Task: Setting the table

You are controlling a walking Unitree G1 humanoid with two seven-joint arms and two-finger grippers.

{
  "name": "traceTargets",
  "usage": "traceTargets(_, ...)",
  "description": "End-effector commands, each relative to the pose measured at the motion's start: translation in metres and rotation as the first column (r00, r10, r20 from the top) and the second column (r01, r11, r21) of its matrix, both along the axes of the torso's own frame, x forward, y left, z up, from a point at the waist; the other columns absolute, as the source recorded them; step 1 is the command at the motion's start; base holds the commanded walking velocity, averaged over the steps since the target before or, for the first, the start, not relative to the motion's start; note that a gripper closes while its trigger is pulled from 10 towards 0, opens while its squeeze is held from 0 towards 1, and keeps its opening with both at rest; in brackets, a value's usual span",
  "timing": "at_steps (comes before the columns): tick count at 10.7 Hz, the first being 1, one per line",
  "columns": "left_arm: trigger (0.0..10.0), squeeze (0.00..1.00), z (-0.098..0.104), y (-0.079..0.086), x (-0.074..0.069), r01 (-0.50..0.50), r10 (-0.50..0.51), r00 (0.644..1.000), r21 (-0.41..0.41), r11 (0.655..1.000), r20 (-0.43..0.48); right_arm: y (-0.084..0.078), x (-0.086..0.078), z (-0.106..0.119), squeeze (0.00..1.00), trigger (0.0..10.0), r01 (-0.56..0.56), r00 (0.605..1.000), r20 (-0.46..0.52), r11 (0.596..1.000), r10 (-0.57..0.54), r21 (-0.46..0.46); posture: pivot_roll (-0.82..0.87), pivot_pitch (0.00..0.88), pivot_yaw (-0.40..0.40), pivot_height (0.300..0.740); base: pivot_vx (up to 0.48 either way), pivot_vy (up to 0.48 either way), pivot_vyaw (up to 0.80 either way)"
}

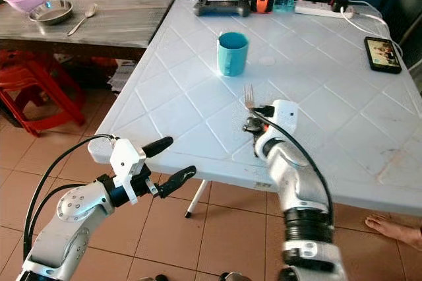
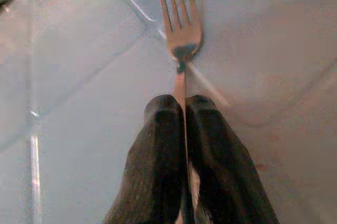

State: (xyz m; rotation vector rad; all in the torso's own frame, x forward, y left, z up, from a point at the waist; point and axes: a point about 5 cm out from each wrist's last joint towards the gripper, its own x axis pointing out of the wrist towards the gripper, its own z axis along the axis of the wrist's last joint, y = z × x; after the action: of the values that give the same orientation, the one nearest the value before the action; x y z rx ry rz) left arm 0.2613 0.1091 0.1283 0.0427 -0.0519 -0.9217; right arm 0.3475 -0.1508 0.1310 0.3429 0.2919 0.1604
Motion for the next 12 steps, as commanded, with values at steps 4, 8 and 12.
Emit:
traceTargets(4, 10.0, 0.0, 0.003, 0.0, 0.0, -0.009, 0.008, 1.0, 0.002, 1.0, 0.023, 0.024, -0.005, -0.011, 0.0, 0.0, 0.024, 0.997, -0.069, 0.998, -0.02, 0.061, -0.03, 0.17, 0.027, 0.74, 0.0, 0.0, 0.0)
traceTargets(8, 10.0, 0.0, 0.003, -0.002, 0.001, -0.022, 0.022, 0.999, -0.002, 1.0, 0.026, 0.025, -0.005, 0.013, 0.0, 1.5, 0.007, 0.996, 0.09, 0.994, 0.003, -0.111, -0.04, 0.17, 0.021, 0.74, 0.0, 0.0, 0.0)
traceTargets(12, 10.0, 0.0, 0.002, -0.003, 0.001, -0.028, 0.028, 0.999, -0.002, 1.0, 0.027, 0.024, -0.019, -0.001, 1.0, 10.0, 0.035, 0.999, 0.038, 0.98, -0.028, -0.194, -0.04, 0.167, 0.017, 0.74, 0.0, 0.0, 0.0)
